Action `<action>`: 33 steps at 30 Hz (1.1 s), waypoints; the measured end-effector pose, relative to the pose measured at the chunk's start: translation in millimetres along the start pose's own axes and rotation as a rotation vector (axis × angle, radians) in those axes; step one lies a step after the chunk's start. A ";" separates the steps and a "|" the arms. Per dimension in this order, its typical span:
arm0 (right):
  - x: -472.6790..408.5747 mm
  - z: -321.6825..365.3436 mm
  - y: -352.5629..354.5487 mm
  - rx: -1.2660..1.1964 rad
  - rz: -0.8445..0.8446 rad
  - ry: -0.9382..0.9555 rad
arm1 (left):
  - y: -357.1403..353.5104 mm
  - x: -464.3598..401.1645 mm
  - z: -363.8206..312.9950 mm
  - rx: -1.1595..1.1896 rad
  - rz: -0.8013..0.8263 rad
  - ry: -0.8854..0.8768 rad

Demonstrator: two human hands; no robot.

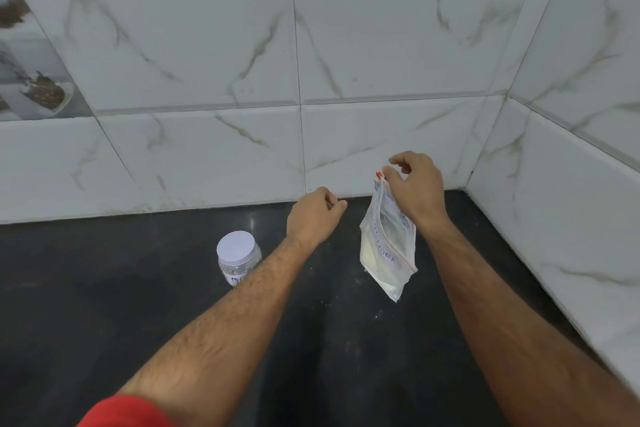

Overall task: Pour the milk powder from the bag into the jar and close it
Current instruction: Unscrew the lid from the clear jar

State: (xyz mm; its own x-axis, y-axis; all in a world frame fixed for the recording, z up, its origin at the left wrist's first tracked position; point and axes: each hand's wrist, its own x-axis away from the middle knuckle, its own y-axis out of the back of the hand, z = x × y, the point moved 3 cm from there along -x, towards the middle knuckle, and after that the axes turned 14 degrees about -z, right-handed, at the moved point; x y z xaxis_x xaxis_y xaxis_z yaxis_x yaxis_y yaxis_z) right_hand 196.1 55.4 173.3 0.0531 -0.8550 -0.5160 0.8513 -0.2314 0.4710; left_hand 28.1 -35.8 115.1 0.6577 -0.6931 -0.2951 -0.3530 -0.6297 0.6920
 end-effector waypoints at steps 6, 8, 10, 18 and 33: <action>46.0 32.6 -58.7 -0.162 0.161 -0.045 | 36.2 -4.4 67.8 0.047 -0.068 0.016; 68.8 36.9 -86.2 -0.191 0.261 -0.071 | 53.8 -0.9 97.0 0.040 -0.125 0.030; 93.0 38.4 -112.4 -0.205 0.357 -0.091 | 72.5 4.3 126.0 0.027 -0.180 0.066; 166.9 30.1 -193.7 -0.098 0.771 -0.231 | 96.8 23.2 221.7 0.197 -0.133 0.446; 190.8 14.9 -250.6 -0.154 0.859 -0.268 | 63.4 21.4 236.4 0.593 0.117 0.586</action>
State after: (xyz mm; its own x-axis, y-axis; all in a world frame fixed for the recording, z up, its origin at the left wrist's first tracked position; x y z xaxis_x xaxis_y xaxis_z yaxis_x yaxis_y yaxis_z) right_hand -14.9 -56.7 -32.5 0.5941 -0.7882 0.1605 0.6365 0.5827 0.5053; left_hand -137.4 -173.6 -3.1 0.7763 -0.5740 0.2604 -0.6239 -0.7586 0.1878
